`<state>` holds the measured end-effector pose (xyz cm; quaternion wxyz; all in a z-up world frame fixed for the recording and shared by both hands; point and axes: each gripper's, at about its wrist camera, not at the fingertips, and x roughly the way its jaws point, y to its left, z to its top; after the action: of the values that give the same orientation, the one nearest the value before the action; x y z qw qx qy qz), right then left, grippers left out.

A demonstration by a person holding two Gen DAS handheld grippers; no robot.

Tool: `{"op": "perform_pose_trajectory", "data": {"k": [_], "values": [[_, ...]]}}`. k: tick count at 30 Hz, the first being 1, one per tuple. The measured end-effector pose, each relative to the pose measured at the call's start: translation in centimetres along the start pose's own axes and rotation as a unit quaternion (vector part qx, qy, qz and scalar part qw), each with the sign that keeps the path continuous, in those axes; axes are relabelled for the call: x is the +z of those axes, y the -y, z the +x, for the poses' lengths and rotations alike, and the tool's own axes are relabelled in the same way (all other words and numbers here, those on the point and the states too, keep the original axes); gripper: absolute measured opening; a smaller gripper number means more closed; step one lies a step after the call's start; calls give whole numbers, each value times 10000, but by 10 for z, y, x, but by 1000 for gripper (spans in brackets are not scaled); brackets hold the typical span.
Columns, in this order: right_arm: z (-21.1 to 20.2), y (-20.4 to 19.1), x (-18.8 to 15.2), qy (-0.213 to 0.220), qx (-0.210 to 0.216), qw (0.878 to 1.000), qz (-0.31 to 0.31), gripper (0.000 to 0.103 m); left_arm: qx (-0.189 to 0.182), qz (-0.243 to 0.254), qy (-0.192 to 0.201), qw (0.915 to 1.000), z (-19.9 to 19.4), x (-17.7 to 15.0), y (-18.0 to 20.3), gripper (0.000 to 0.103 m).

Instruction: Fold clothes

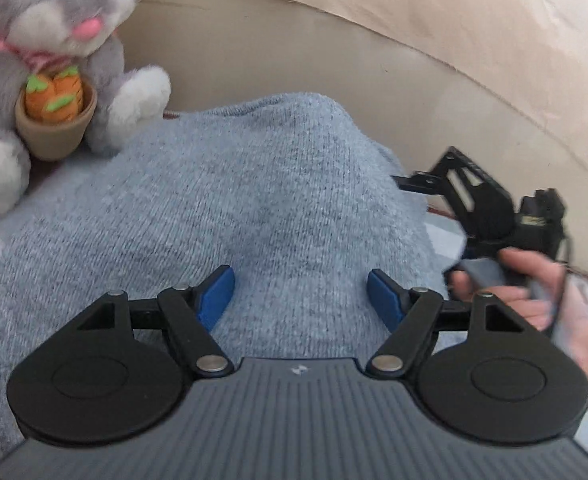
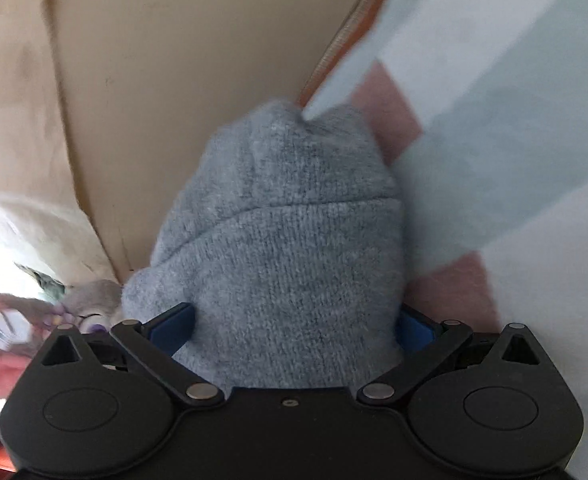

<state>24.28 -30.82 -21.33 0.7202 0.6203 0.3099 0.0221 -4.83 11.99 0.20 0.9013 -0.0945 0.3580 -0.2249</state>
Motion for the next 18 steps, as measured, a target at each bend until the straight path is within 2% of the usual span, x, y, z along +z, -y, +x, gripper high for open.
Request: {"op": "perform_pose_trajectory", "data": {"k": [3,5,6,7,9,10,11,12,13,14,16,17,18], "values": [[21,-21,-1,-303,268,9987,-299,103,-175,-261,-44,9995,-5,-3,-15,73],[29,-66,-12,-625,521,9907,-1095,103,-205,-466,146,9986,-11,-11,-23,73],[34,-88,-17,-785,647,9836,-1491,103,-212,-583,275,9977,-15,-15,-27,73],[36,-117,-29,-986,813,9713,-2006,103,-226,-713,418,9963,-19,-20,-32,73],[34,-159,-49,-1274,1111,9432,-2859,103,-298,-972,667,9926,-26,-28,-39,73],[31,-177,-58,-1398,1271,9272,-3233,101,-315,-1019,666,9921,-29,-30,-39,74],[25,-183,-63,-1319,1324,9178,-3504,98,-290,-996,606,9928,-28,-30,-39,74],[23,-182,-62,-1190,1209,9157,-3644,97,-227,-893,518,9944,-25,-29,-35,74],[23,-176,-59,-991,892,9179,-3737,96,-139,-720,410,9965,-20,-27,-29,74],[20,-166,-55,-586,392,9229,-3785,96,-37,-528,317,9981,-15,-26,-22,76],[11,-147,-46,273,-683,9237,-3761,96,215,-53,336,9992,-10,-20,-5,76],[6,-140,-44,715,-1481,9123,-3749,96,350,155,408,9984,-10,-16,3,76],[0,-133,-41,1146,-2253,8936,-3708,97,467,239,527,9972,-13,-11,8,76]]}}
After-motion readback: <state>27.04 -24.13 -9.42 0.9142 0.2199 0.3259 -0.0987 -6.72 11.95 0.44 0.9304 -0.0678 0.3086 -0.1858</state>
